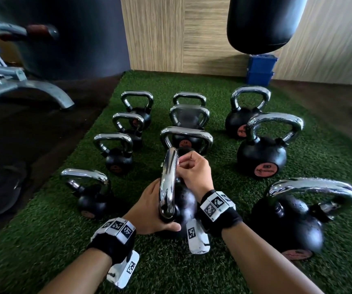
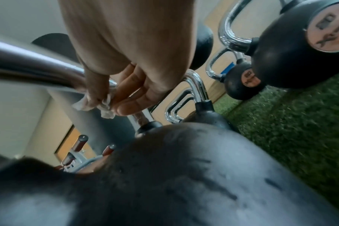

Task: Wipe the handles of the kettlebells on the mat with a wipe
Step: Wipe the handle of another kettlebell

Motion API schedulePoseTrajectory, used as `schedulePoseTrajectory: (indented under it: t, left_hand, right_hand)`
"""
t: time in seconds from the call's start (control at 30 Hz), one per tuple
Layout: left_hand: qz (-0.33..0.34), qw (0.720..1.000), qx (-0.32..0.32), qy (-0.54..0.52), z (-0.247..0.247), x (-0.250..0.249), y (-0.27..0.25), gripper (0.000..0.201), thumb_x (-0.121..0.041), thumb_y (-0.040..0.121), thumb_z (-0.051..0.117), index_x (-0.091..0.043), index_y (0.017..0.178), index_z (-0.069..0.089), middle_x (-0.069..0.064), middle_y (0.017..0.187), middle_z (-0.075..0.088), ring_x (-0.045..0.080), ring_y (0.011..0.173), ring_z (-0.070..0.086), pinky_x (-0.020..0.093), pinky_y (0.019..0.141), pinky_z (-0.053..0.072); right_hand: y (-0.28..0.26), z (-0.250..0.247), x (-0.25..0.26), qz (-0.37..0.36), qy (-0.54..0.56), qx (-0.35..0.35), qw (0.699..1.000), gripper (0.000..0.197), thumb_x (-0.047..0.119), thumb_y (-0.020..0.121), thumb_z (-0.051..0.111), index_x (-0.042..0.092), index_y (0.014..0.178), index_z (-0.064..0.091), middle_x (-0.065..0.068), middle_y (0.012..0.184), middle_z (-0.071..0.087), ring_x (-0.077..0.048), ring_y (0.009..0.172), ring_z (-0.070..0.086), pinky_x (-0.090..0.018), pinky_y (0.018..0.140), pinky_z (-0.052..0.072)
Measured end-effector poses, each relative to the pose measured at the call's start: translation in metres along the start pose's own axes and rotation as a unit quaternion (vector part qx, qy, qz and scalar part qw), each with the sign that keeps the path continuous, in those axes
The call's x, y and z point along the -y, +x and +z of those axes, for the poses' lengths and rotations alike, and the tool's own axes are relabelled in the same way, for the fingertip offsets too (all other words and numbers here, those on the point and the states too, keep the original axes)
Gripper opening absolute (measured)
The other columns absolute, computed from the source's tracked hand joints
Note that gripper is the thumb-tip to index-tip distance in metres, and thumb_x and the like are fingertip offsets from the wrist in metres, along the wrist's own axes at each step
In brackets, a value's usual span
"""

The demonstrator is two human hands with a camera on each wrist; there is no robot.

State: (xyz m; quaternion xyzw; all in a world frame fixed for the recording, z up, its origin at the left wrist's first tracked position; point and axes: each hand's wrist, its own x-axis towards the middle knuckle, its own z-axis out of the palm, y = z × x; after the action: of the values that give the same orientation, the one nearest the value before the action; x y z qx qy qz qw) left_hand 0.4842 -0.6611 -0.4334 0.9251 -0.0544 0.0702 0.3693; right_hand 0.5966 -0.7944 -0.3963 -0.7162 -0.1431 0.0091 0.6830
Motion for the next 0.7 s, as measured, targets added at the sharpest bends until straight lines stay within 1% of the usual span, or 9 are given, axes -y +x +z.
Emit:
schedulePoseTrajectory:
  t: [0.07,0.13,0.23,0.33,0.4,0.5,0.6,0.67,0.7]
  left_hand:
    - [0.002,1.0,0.0,0.027,0.001,0.001,0.0,0.128,-0.049,0.056,0.098,-0.004,0.154,0.028,0.013,0.153,0.041,0.03,0.146,0.04,0.048,0.123,0.032]
    - [-0.009,0.999,0.002,0.038,0.004,0.007,-0.001,0.13,-0.055,0.058,0.092,-0.003,0.156,0.024,0.018,0.156,0.038,0.034,0.146,0.039,0.049,0.122,0.033]
    - [-0.074,0.997,0.031,-0.006,0.002,0.011,0.002,0.133,-0.055,0.054,0.095,-0.018,0.157,0.02,0.007,0.16,0.035,0.026,0.148,0.036,0.044,0.123,0.032]
    - [-0.021,0.999,0.034,-0.014,0.002,0.015,0.005,0.126,-0.058,0.049,0.097,-0.026,0.151,0.029,-0.005,0.148,0.048,0.018,0.142,0.045,0.045,0.119,0.038]
    - [-0.006,0.999,0.034,-0.018,0.002,0.014,0.005,0.123,-0.053,0.05,0.098,-0.025,0.15,0.032,-0.006,0.145,0.049,0.017,0.14,0.046,0.045,0.118,0.039]
    - [0.011,0.996,0.069,0.061,-0.005,0.018,0.007,0.124,-0.05,0.05,0.095,-0.025,0.153,0.031,-0.009,0.153,0.033,0.014,0.147,0.032,0.042,0.124,0.029]
    - [0.005,0.982,0.173,0.081,-0.026,0.026,0.013,0.124,-0.037,0.057,0.091,-0.029,0.157,0.02,-0.023,0.154,0.02,-0.002,0.144,0.018,0.021,0.12,0.025]
    - [-0.009,0.971,0.218,0.093,-0.044,0.029,0.02,0.113,-0.025,0.066,0.085,-0.037,0.156,0.018,-0.032,0.144,0.033,-0.016,0.131,0.028,0.001,0.105,0.026]
    - [-0.018,0.969,0.218,0.111,-0.053,0.029,0.026,0.102,-0.023,0.071,0.082,-0.042,0.153,0.025,-0.03,0.141,0.044,-0.014,0.127,0.039,0.0,0.1,0.031]
  right_hand:
    - [0.002,0.007,0.003,-0.031,-0.093,-0.037,0.994,0.015,0.014,0.07,0.079,0.019,0.072,0.065,0.007,0.061,0.07,0.001,0.053,0.061,-0.005,0.053,0.042]
    - [0.007,0.011,0.007,-0.023,-0.151,-0.06,0.986,0.012,0.025,0.071,0.074,0.02,0.068,0.062,0.007,0.058,0.066,-0.003,0.055,0.061,-0.004,0.054,0.039]
    - [0.017,0.011,0.009,0.031,-0.215,-0.039,0.975,0.016,0.031,0.076,0.072,0.017,0.069,0.068,0.008,0.062,0.065,-0.002,0.058,0.056,-0.01,0.056,0.038]
    - [0.023,0.01,0.011,0.063,-0.229,-0.029,0.971,0.021,0.03,0.078,0.076,0.009,0.072,0.074,0.006,0.058,0.062,0.003,0.041,0.051,-0.002,0.037,0.03]
    - [0.024,0.011,0.011,0.07,-0.221,-0.026,0.972,0.021,0.025,0.078,0.075,0.005,0.071,0.072,0.007,0.05,0.057,0.006,0.032,0.05,-0.003,0.03,0.026]
    - [0.018,0.012,0.014,0.1,-0.235,0.006,0.967,0.019,0.021,0.077,0.072,0.007,0.065,0.07,0.005,0.042,0.056,0.0,0.029,0.051,-0.009,0.031,0.034]
    - [0.012,0.012,0.013,0.087,-0.29,0.027,0.953,0.016,0.021,0.078,0.065,0.014,0.064,0.064,0.004,0.056,0.059,-0.01,0.052,0.056,-0.017,0.049,0.041]
    - [0.005,0.009,0.013,0.075,-0.299,0.036,0.951,0.011,0.022,0.077,0.067,0.016,0.069,0.064,0.004,0.066,0.063,-0.013,0.064,0.058,-0.019,0.057,0.043]
    - [0.0,0.005,0.013,0.071,-0.294,0.045,0.952,0.01,0.023,0.077,0.069,0.017,0.071,0.065,0.005,0.069,0.064,-0.013,0.066,0.059,-0.017,0.055,0.043]
